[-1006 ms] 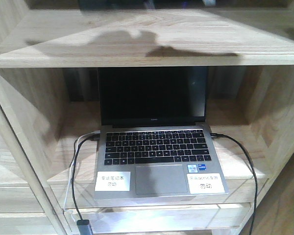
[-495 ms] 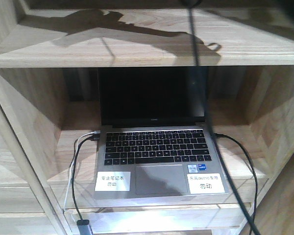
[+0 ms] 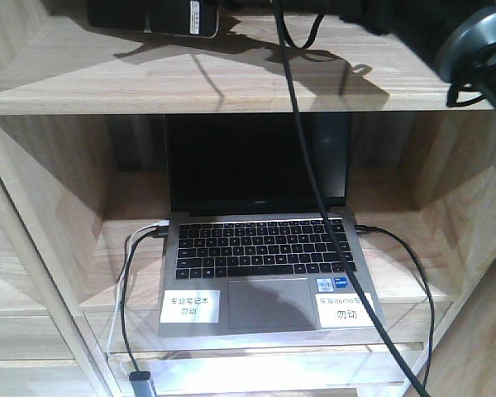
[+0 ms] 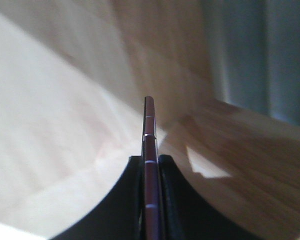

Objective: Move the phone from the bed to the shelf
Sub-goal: 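Lower the phone onto the upper shelf and open the right gripper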

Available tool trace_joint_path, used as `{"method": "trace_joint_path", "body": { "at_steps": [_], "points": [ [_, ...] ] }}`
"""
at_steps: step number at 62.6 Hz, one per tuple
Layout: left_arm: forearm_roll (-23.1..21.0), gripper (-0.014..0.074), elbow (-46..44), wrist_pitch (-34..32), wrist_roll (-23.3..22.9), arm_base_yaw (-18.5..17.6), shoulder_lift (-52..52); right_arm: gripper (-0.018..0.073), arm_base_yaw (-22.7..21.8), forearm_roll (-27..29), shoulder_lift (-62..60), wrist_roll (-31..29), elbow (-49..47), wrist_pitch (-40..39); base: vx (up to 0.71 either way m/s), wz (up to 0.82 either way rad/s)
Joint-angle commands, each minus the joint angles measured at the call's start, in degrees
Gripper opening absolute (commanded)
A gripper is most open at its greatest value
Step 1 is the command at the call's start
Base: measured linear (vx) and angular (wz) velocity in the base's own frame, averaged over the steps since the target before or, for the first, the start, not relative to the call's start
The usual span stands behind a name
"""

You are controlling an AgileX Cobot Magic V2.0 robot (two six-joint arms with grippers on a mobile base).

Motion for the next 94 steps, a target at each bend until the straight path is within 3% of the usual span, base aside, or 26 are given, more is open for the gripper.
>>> {"method": "trace_joint_path", "body": {
  "at_steps": [1,26,39,51,63,72,83,94],
  "points": [
    [-0.53,0.0001,0.41,-3.99,0.0,0.02,-0.48,-0.0002,-0.15,2.83,-2.85,-0.73,-2.13,-4.64,0.0,0.0],
    [-0.53,0.0001,0.41,-3.99,0.0,0.02,-0.48,0.0006,-0.15,1.05,-0.61,-0.73,-2.13,-5.78,0.0,0.0],
    [-0.53,0.0001,0.41,-3.99,0.0,0.02,-0.48,0.0074,-0.15,0.73,-0.61,-0.73,-2.13,-6.63,0.0,0.0],
    [-0.53,0.0001,0.41,-3.99,0.0,0.02,-0.48,0.0289,-0.15,-0.21,-0.61,-0.73,-2.13,-7.17,0.0,0.0],
    [-0.53,0.0001,0.41,-3.99,0.0,0.02,-0.48,0.0599,-0.15,-2.32,-0.83,-0.73,-2.13,-8.66,0.0,0.0],
    [-0.53,0.0001,0.41,-3.99,0.0,0.02,-0.48,0.0716,-0.15,-4.55,-1.28,-0.28,-2.13,-8.72,0.0,0.0],
    [-0.53,0.0001,0.41,-3.99,0.0,0.02,-0.48,0.0701,-0.15,-4.92,-1.96,0.34,-2.13,-8.24,0.0,0.0],
    [-0.53,0.0001,0.41,-3.99,0.0,0.02,-0.48,0.0589,-0.15,-8.54,-3.81,4.05,-2.13,-7.31,0.0,0.0]
  ]
}}
